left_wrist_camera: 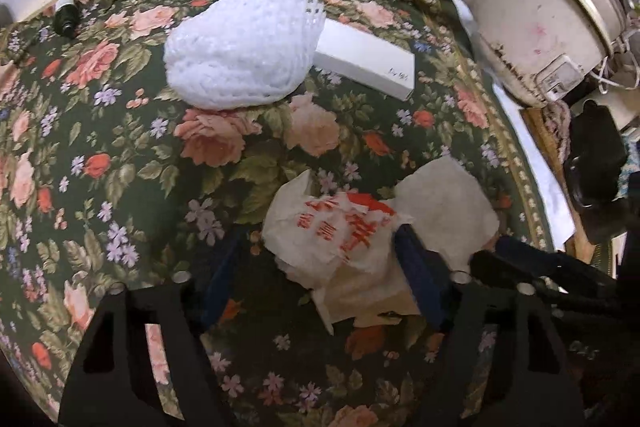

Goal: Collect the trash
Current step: 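Grasp the red-printed paper bag with the left tool while the right tool grasps the white tissue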

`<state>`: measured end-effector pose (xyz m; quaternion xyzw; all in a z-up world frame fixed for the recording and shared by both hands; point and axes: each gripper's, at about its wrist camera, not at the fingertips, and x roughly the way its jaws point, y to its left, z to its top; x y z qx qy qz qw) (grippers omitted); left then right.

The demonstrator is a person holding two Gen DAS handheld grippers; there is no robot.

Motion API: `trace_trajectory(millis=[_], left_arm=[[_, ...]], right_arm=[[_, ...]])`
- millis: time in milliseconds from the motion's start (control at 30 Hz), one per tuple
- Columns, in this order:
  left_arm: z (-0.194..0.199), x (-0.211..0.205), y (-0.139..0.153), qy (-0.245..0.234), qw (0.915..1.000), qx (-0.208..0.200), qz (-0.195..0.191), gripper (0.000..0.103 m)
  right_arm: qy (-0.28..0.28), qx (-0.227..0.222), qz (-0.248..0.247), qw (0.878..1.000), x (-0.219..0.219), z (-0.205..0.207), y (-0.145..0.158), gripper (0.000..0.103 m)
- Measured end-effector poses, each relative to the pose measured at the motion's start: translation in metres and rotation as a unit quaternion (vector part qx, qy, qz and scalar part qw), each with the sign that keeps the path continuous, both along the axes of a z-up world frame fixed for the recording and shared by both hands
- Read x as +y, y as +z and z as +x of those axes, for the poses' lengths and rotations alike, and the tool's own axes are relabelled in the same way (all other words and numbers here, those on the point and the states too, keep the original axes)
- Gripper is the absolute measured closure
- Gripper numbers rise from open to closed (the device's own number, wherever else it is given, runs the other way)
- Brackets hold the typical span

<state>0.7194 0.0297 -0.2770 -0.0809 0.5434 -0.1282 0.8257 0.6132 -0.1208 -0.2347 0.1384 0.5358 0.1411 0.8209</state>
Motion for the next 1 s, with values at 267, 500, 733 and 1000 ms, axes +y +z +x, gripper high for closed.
trace_trajectory(millis=[267,500,733,1000], left_arm=[[-0.001,0.016,0.016,-0.001,0.9996,-0.024,-0.015,0.060],[-0.010,0.039,0.036,0.014,0.9987,-0.049,0.002,0.061],[-0.017,0.051,0.048,0.025,0.9979,-0.059,0.008,0.061],[-0.041,0.045,0.076,0.047,0.9949,-0.089,0.009,0.061]], right_arm=[[0.012,-0.012,-0.004,1.000,0.010,0.025,0.002,0.050],[0.013,-0.007,-0.018,1.000,0.024,0.039,-0.013,0.050],[0.037,-0.049,-0.077,0.995,0.037,0.033,-0.014,0.059],[0.040,-0.027,0.014,0.999,0.014,0.018,-0.004,0.093]])
